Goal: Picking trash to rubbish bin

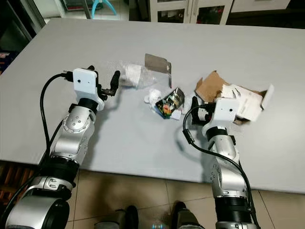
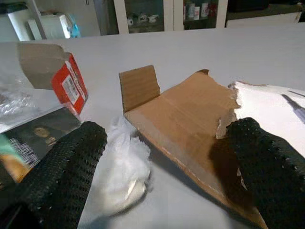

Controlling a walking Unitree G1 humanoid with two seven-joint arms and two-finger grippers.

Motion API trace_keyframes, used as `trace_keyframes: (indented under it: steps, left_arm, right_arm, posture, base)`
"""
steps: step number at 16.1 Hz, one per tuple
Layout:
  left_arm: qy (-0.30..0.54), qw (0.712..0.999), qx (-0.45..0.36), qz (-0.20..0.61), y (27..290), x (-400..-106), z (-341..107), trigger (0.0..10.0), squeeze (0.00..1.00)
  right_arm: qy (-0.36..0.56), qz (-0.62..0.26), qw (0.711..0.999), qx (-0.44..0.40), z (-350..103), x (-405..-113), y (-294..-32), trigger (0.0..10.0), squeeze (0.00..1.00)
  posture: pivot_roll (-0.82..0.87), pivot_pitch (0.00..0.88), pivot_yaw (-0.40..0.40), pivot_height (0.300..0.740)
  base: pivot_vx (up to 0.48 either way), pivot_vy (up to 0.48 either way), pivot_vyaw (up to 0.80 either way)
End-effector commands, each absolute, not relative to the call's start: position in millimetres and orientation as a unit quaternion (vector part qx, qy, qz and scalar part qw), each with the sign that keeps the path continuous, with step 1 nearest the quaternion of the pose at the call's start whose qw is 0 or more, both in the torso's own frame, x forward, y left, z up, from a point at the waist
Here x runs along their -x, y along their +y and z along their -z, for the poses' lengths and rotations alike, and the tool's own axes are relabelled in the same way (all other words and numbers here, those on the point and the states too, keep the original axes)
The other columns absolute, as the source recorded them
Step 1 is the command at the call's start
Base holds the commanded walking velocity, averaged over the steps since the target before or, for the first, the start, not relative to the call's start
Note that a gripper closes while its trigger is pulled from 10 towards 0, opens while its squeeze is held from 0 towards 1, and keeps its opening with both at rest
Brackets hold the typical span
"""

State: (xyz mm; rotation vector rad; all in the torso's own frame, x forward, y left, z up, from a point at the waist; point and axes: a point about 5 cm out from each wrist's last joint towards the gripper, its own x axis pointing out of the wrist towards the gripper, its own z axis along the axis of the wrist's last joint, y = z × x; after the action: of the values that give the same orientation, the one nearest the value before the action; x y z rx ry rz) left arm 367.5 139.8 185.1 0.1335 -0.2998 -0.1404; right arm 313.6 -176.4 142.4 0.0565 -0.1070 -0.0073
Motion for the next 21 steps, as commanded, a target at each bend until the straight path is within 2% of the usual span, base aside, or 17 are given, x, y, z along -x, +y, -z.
trace_keyframes:
  steps: [1,8,18,21]
  left_arm:
    - [-0.159,0.982,-0.069,0.07,140,-368,-189,10.0,0.0]
    - [-0.176,0.979,-0.072,0.078,142,-375,-202,10.0,0.0]
    - [-0.161,0.98,-0.069,0.092,142,-368,-189,10.0,0.0]
    - [-0.181,0.976,-0.061,0.104,138,-373,-206,10.0,0.0]
  right_arm:
    - [-0.049,-0.001,0.998,-0.032,-141,-310,-175,10.0,0.0]
    - [-0.054,0.0,0.998,-0.029,-146,-308,-177,10.0,0.0]
    - [-0.053,-0.011,0.998,-0.028,-149,-301,-172,10.0,0.0]
    - [-0.052,-0.013,0.998,-0.029,-150,-300,-171,10.0,0.0]
  posture:
    - [-0.04,0.19,0.057,0.74]
    - [-0.04,0.224,0.054,0.74]
    - [-0.05,0.271,0.048,0.74]
    - [-0.05,0.28,0.049,0.74]
  base:
    - [0.0,0.0,0.0]
    - [0.0,0.0,0.0]
    - [0.0,0.0,0.0]
    - [0.0,0.0,0.0]
